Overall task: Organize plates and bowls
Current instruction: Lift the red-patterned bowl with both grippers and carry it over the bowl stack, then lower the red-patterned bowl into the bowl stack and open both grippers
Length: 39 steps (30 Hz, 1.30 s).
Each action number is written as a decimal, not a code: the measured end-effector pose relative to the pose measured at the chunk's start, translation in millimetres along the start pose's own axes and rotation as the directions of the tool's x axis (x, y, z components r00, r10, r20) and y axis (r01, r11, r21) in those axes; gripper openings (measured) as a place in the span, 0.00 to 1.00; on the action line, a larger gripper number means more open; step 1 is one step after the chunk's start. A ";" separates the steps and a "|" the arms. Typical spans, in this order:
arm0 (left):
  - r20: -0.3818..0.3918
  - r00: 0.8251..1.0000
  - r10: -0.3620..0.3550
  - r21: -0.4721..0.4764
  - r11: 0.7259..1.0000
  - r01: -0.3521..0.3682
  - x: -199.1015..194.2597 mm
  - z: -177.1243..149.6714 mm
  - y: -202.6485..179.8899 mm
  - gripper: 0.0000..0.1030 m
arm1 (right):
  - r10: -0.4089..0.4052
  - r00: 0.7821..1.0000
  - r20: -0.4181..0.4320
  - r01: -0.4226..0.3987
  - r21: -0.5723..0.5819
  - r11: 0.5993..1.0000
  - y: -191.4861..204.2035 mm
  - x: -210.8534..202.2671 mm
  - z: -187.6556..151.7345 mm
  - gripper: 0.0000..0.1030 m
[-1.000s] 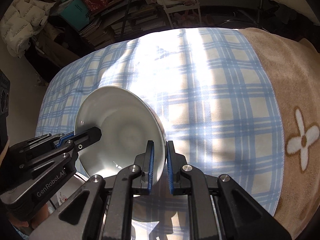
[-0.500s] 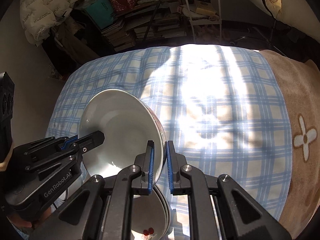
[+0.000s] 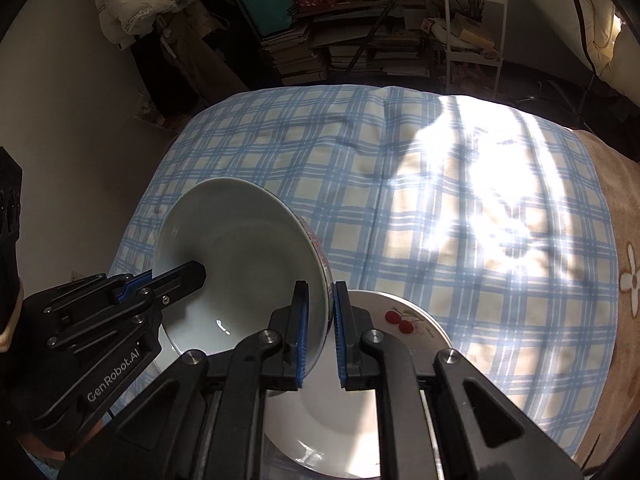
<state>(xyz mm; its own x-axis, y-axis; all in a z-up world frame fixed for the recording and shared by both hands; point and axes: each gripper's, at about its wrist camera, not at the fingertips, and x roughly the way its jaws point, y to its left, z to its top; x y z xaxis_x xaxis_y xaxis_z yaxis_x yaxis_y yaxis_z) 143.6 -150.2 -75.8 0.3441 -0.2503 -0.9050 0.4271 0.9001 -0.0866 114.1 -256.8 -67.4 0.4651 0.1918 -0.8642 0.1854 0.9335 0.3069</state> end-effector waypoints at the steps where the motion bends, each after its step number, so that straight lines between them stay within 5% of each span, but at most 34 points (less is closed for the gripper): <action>1: 0.002 1.000 0.001 -0.006 1.000 -0.001 -3.4 -3.8 6.0 0.07 | 0.003 1.000 -0.003 -0.003 -0.007 1.000 5.6 0.7 -1.0 0.13; 21: -0.005 1.000 0.026 -0.131 0.991 -0.027 -37.6 -58.5 108.7 0.07 | 0.067 0.997 -0.038 -0.072 -0.134 0.988 109.0 24.8 -26.8 0.13; 39: -0.042 0.999 0.028 -0.177 0.984 -0.035 -3.3 -85.8 134.1 0.07 | 0.071 0.994 -0.086 -0.085 -0.169 0.982 120.1 64.8 -48.5 0.13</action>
<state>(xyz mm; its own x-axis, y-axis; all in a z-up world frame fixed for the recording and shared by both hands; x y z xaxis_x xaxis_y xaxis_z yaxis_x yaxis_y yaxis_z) 128.0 1.9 -120.2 0.3207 -0.2103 -0.9235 0.2599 0.9572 -0.1277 124.6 -117.5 -105.9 0.4007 0.2830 -0.8714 -0.0033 0.9515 0.3075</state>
